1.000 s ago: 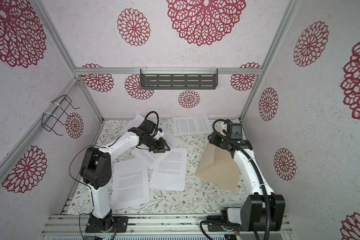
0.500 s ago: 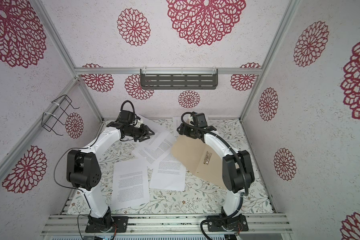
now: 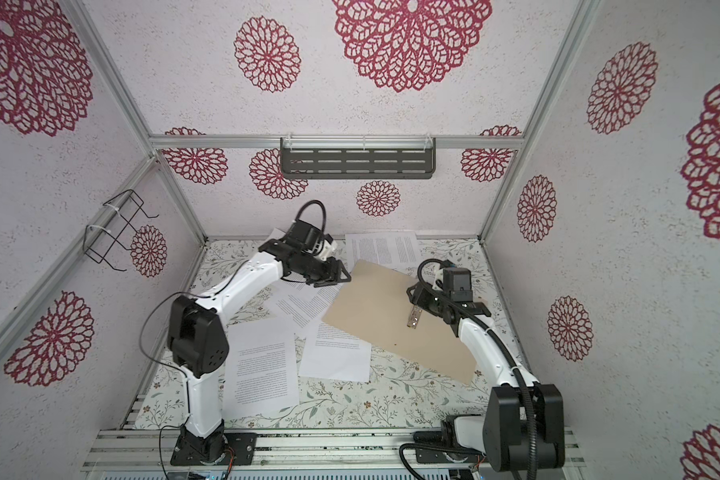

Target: Put the files into the folder

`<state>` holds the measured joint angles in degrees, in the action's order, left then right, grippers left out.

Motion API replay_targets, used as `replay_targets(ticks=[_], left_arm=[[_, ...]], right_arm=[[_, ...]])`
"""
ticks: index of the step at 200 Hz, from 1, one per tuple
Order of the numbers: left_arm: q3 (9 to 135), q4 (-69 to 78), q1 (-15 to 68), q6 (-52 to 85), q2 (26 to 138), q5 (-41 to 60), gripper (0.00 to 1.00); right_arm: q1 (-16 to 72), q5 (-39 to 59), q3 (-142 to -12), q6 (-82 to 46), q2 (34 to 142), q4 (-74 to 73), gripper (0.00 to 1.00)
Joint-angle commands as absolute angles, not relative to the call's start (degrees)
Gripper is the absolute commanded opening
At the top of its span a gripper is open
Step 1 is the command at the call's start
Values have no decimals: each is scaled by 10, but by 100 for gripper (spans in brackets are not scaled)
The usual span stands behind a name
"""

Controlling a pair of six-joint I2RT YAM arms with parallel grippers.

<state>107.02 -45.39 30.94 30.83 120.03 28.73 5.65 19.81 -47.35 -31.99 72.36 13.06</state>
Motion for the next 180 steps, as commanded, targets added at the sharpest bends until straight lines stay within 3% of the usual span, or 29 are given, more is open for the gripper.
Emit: replay_targets(ticks=[1,68,180], left_arm=[[1090,-479,319,293,1267,312,58],[1023,-460,318,291,1302,315,56],[933,-438,309,291,1297,302,53]], right_arm=[[60,204,-436,-325,696,128,42],[44,215,-390,-318,751,74,21],[35,221,-389,-313,862,5,23]])
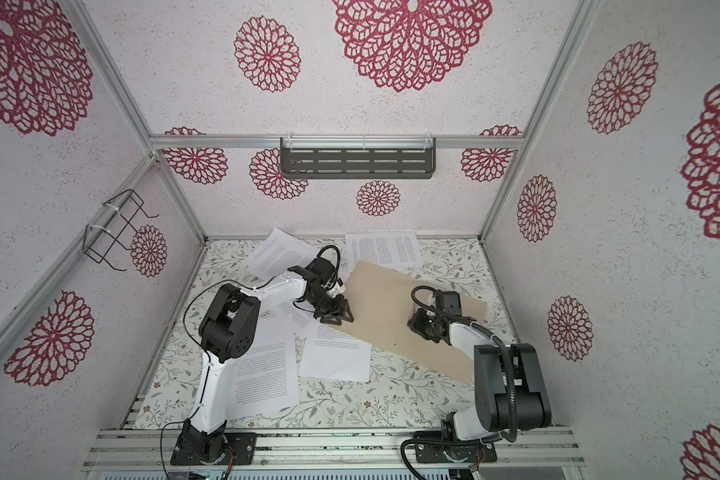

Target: Put the files into the folder

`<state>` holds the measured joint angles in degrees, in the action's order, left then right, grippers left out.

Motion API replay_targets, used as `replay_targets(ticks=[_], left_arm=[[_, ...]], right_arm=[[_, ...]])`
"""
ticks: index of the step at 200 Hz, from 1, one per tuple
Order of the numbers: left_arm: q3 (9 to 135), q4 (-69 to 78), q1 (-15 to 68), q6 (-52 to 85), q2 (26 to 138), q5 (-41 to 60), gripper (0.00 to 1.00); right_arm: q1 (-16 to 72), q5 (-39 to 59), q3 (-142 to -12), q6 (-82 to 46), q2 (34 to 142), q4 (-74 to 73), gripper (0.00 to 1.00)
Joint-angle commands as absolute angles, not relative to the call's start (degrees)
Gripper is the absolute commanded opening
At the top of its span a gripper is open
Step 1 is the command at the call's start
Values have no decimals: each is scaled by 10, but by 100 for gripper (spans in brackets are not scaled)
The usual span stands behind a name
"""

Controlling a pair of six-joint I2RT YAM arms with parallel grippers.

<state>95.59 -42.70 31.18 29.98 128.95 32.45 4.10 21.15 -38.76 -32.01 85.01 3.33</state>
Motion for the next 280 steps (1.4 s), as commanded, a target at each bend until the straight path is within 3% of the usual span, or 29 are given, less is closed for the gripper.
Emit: replay_targets(ticks=[1,89,156,174,280], left_arm=[[933,-438,309,291,1297,302,53],[921,-430,309,294,1298,305,52],[922,-429,302,313,1305,295,48],[919,-427,297,321,1307,285,48],[872,-425,247,335,1303,263,46]], right_arm=[[35,221,-389,-313,862,5,23],[27,233,-396,-312,900,-22,16],[25,238,-383,-310,904,-24,6],[21,239,-371,-315,903,-33,0],[0,202,-323,-362,899,-59,0]])
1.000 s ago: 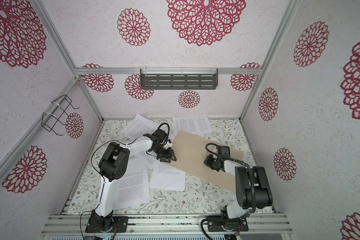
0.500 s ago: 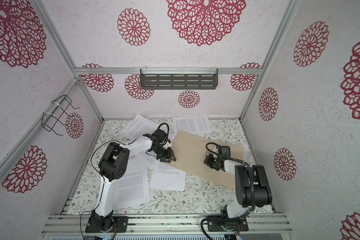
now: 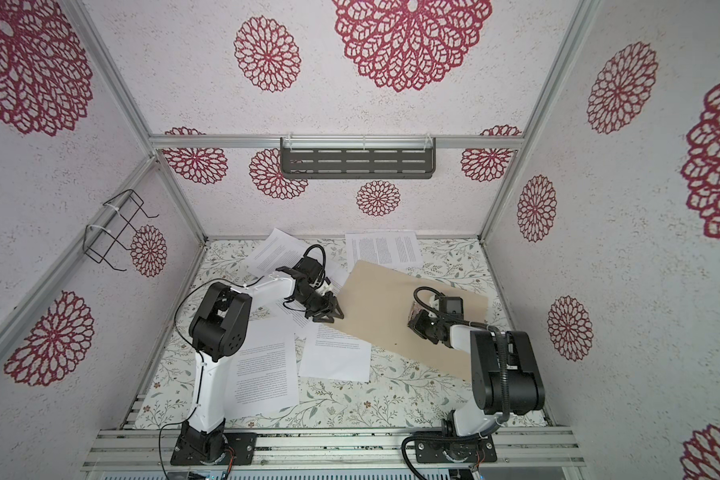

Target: Put the files into the folder

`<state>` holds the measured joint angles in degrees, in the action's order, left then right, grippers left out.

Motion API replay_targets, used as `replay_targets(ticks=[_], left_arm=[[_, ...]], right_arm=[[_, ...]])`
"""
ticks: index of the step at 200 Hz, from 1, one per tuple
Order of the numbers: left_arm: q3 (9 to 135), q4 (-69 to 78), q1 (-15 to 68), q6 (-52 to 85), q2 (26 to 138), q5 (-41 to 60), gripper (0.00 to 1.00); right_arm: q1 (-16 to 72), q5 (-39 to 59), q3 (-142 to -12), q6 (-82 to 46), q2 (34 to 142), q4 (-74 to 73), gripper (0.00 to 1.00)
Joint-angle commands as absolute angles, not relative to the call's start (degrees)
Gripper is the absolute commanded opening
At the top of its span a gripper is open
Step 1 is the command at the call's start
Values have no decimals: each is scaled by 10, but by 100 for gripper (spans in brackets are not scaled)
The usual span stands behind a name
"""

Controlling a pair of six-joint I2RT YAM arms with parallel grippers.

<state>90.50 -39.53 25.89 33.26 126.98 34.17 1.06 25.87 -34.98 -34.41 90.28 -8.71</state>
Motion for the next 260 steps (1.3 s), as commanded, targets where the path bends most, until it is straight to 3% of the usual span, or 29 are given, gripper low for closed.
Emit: replay_targets(ticks=[1,102,184,220,260], left_arm=[[872,-426,247,334,1303,263,46],[863,-441,218,321,1225,273,47],[933,-441,234,331,1187,329,48],[939,-439,245,333,1221,329,37],[923,-422,247,339,1239,327,12]], right_arm=[[0,204,-322,-364,900,-62,0],[108,210,-287,-487,915,-205,0],[138,198,-286,-505,919,-235,0],[148,199,-281,-513,920,-251,0],[158,207,-271,-526,935,-290,0]])
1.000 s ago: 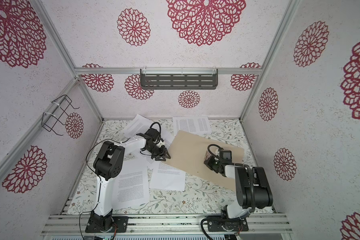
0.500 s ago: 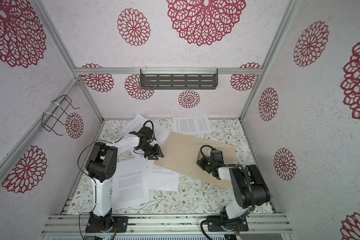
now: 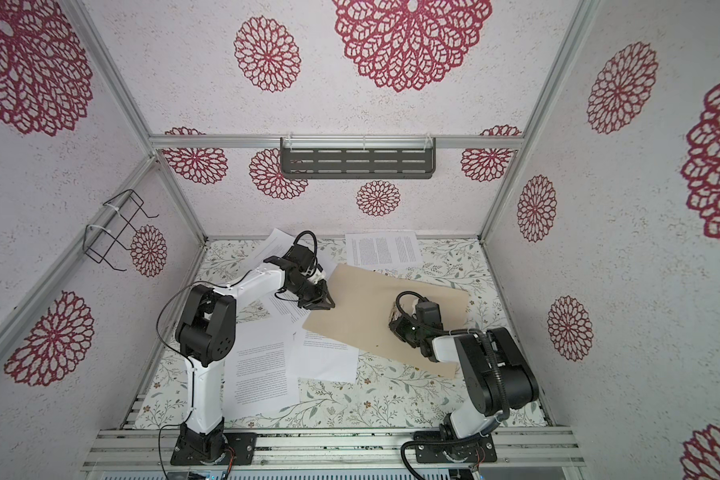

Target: Put the files into the folder

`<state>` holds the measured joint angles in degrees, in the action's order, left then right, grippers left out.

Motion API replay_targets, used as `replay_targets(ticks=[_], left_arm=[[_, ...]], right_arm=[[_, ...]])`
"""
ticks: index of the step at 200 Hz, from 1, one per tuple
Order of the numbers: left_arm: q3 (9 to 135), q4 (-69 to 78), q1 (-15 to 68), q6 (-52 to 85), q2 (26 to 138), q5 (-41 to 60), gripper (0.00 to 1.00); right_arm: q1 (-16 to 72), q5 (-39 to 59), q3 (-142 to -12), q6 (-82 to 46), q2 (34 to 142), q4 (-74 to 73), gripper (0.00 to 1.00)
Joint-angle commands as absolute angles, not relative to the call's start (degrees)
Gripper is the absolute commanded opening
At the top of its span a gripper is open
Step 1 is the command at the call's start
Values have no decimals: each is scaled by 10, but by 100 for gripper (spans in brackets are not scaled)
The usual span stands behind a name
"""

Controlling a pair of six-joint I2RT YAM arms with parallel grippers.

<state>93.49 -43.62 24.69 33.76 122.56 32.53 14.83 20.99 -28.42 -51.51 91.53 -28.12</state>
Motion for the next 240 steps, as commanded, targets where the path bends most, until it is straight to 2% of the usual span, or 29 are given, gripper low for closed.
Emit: replay_targets(ticks=[1,31,107,172,240], left_arm=[[922,-422,247,339,1240,327,12],[901,-418,246,339,1253,315,0],[874,-473,242,330,1282,204,0],[860,-468,239,336,1303,180,0],[845,-470,231,330,1307,171,0]], right_arm=[[158,207,-271,-526,935,-291,0],[160,214,-265,-529,946,-318,0],[160,196,-258,-501,955,-284,0],[160,127,-274,-448,955,-181,0],[162,47,-251,-439,969,-141,0]])
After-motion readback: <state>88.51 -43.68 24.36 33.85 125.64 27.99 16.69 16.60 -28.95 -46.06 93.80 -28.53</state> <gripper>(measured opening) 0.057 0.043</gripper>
